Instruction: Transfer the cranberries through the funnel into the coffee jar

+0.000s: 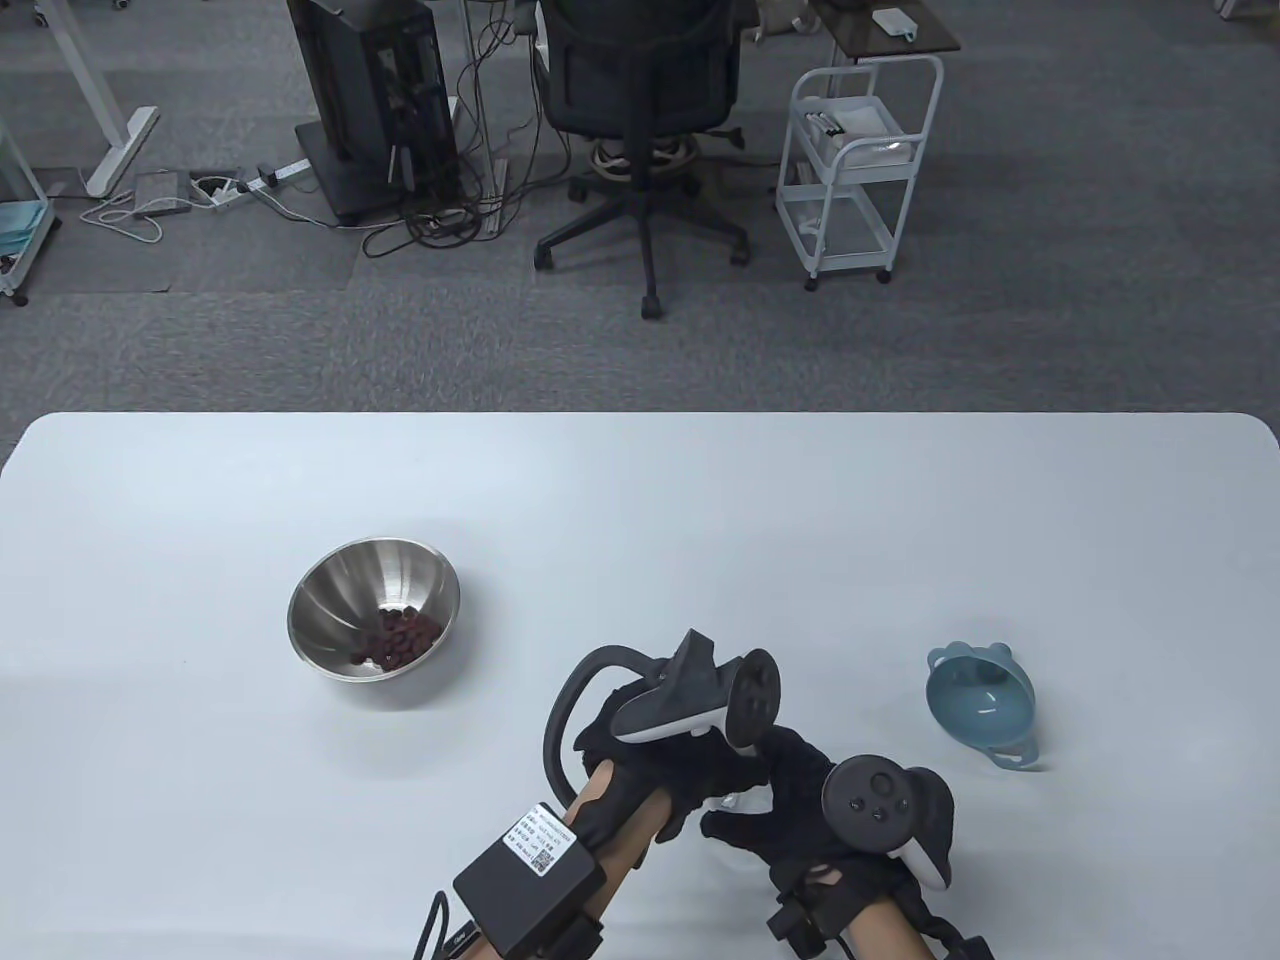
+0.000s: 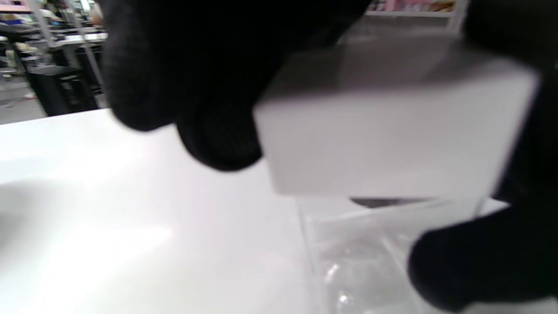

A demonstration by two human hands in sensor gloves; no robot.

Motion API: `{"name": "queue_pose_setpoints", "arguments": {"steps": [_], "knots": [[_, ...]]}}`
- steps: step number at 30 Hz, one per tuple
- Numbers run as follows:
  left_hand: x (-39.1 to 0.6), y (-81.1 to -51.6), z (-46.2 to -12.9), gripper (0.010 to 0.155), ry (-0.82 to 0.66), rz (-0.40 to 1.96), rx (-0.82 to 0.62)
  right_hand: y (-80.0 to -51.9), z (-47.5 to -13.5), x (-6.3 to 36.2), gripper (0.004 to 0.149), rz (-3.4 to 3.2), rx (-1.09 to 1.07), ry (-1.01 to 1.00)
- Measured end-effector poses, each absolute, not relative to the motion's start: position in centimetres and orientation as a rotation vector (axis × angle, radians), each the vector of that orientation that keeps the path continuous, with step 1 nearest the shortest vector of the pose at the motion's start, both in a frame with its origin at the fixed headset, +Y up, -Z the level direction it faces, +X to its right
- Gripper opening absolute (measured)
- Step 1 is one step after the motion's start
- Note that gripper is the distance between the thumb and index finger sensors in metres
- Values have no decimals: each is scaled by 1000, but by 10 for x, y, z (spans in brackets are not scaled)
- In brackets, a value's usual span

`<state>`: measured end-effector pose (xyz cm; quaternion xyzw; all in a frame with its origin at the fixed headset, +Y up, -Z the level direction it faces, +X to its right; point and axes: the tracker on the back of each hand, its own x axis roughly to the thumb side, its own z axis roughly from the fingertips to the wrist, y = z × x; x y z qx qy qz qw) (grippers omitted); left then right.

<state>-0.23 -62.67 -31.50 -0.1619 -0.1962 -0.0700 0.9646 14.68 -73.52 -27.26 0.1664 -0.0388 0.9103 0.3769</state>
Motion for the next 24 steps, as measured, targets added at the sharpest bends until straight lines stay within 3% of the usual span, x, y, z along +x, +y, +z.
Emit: {"name": "queue_pose_setpoints", "arguments": {"steps": [5,13,17,19,24], "knots": [[-5,-629,-323,94,-238,-146,-354,-735,-273,147,92,2359,418,-116],[-30,-607,-311,86,-300,-65,-184,-736,-274,152,92,2309,378,-119],[-40,-602,-305,93,-503,26,-168,-736,-274,154,92,2296,373,-118],[-38,-606,-302,94,-710,59,-213,-736,-274,153,92,2293,377,-113],[-28,-620,-296,99,-794,-54,-353,-736,-274,153,92,2277,390,-102]]}}
